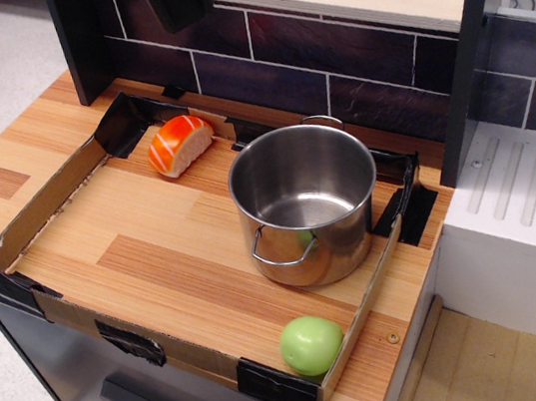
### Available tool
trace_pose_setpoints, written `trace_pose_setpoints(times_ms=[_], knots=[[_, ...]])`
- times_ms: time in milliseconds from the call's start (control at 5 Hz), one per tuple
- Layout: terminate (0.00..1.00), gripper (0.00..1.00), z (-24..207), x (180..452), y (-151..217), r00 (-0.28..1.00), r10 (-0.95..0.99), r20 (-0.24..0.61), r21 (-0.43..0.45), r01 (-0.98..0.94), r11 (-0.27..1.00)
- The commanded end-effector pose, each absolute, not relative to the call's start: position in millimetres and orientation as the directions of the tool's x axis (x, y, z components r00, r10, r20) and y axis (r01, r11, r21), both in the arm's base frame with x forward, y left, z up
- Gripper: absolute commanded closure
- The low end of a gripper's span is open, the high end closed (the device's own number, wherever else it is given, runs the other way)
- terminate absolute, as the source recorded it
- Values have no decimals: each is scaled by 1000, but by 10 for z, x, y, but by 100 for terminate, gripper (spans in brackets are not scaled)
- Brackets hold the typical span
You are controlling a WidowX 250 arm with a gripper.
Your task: Topple metal pot
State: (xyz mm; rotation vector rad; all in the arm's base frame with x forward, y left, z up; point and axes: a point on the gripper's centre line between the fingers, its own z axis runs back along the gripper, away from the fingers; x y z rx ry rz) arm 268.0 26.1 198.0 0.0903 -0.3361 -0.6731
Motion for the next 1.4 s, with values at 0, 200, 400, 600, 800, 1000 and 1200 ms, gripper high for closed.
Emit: trace_pose_setpoints(times_ms=[0, 200, 400, 600, 800, 1000, 1200], knots=[[0, 0, 1980, 2680, 261, 730, -625, 276, 190, 596, 780], [0, 0, 1917, 2620, 181, 607, -754, 251, 165, 740, 652], [0, 0, 1783, 2556, 85, 463, -861, 209, 139, 858, 495], [0, 0, 1585, 2518, -22, 364, -914, 177, 169, 904, 393], [0, 0, 1346, 2467, -99, 299, -944, 141, 120, 941, 317], [0, 0, 1193, 2437, -151, 282, -951, 123, 120, 947, 297], [0, 0, 1014, 2401, -172, 272, -959, 85, 74, 958, 278]])
